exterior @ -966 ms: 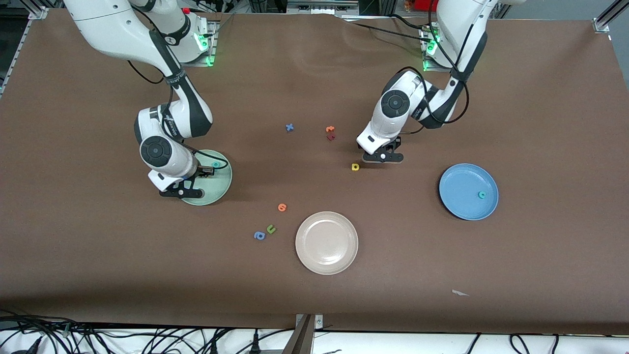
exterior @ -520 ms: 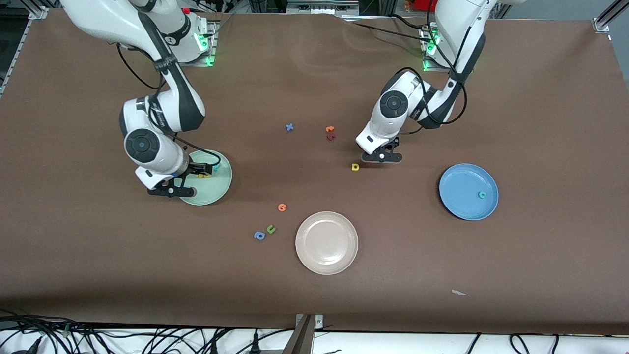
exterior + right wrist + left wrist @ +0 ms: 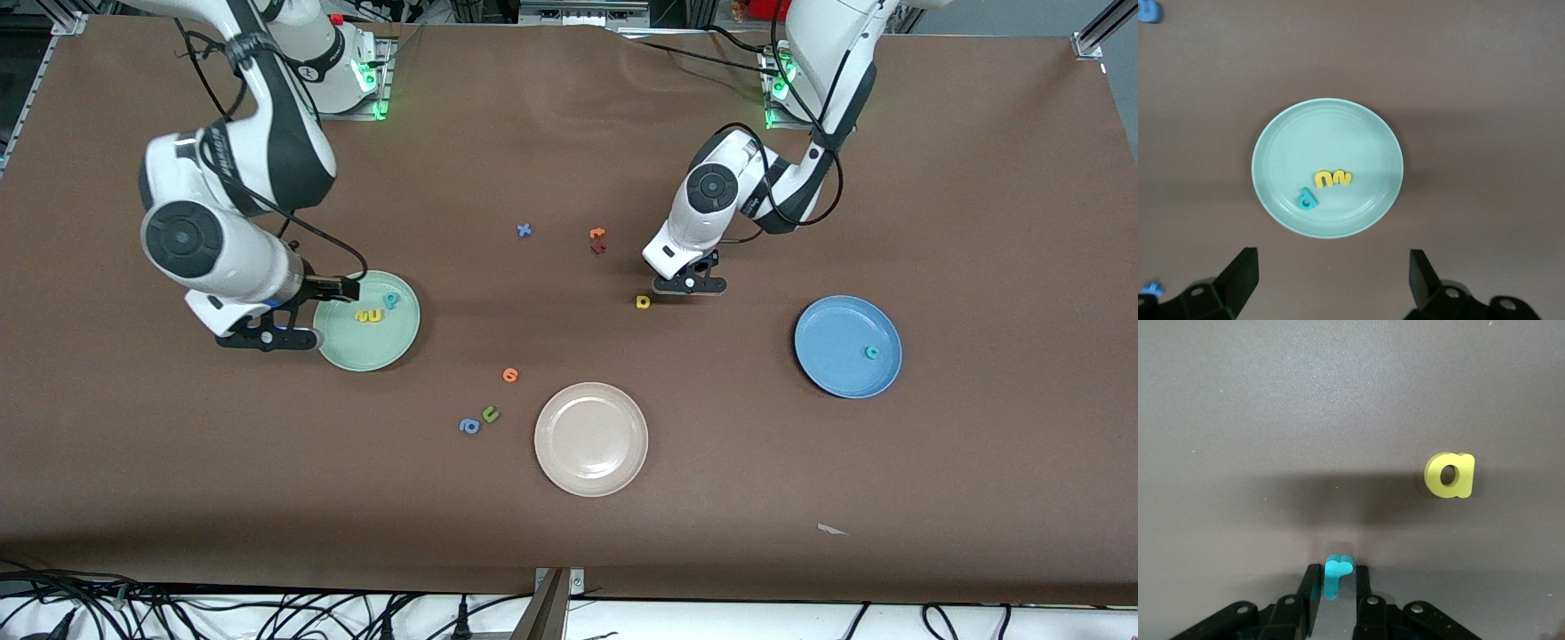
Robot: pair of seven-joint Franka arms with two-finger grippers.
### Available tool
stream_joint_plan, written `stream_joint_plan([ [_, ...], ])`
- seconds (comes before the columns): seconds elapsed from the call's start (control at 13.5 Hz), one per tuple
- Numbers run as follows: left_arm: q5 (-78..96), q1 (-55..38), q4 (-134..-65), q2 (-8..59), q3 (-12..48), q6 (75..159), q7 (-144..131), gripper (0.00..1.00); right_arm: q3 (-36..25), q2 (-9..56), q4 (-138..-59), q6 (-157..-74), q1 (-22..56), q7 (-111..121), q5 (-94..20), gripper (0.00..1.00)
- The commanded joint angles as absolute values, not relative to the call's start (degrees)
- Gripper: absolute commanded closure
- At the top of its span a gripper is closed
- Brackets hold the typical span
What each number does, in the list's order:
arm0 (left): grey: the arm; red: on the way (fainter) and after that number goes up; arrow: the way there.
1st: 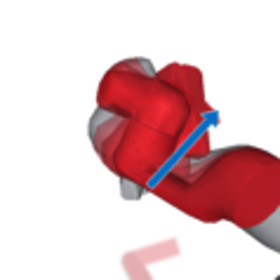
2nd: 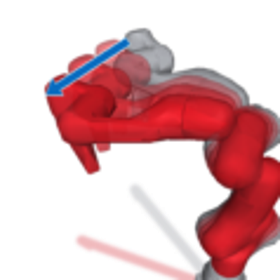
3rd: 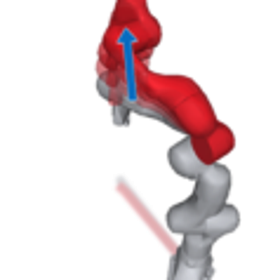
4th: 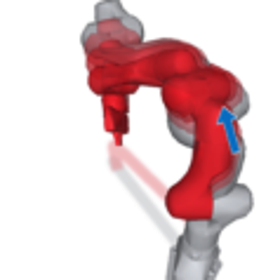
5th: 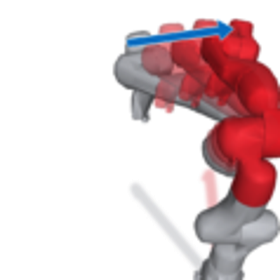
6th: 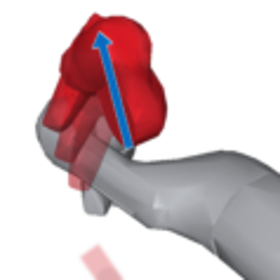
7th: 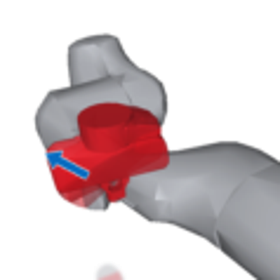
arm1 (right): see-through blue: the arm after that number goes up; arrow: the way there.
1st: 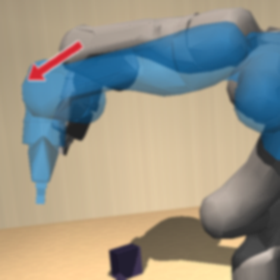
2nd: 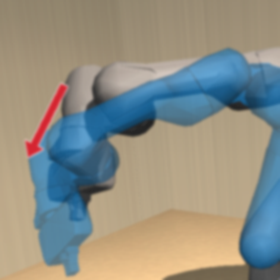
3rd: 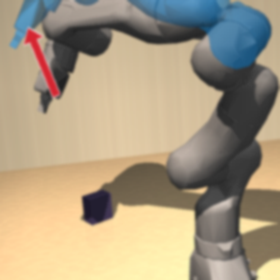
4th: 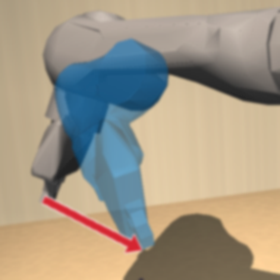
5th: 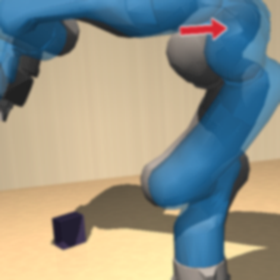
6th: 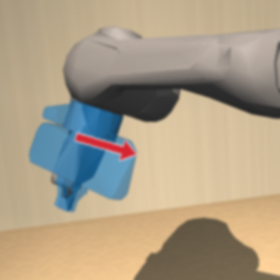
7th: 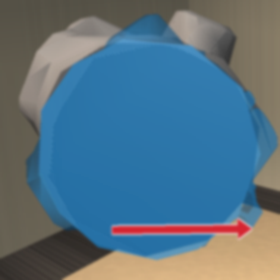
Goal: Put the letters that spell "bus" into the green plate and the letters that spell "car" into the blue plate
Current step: 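Drop the yellow z in the green plate while the left gripper grasps the teal r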
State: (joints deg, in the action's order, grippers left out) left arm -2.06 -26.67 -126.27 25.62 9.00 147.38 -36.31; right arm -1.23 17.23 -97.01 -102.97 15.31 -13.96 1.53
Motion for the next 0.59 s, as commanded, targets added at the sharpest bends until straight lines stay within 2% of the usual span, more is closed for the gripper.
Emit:
stream_joint_plan([
  [0.0, -3.9, -27.1, -126.5, 26.5, 8.7, 148.7, -38.0, 0.85, -6.1, 12.4, -97.1, -100.5, 15.3, -4.9, -2.3, 0.0],
  [0.15, -3.9, -27.0, -126.5, 26.2, 8.7, 148.3, -38.0, 0.88, -8.1, 11.3, -95.5, -98.6, 15.3, -0.7, -2.5, 0.0],
  [0.3, -3.9, -26.2, -125.7, 25.1, 8.5, 147.0, -37.4, 0.91, -9.6, 10.5, -93.3, -91.0, 15.3, -0.9, -2.5, 0.0],
  [0.52, -4.0, -22.2, -121.3, 23.8, 8.3, 138.4, -33.0, 0.92, -7.8, 9.9, -91.0, -86.6, 13.8, -1.1, -2.5, 0.0],
])
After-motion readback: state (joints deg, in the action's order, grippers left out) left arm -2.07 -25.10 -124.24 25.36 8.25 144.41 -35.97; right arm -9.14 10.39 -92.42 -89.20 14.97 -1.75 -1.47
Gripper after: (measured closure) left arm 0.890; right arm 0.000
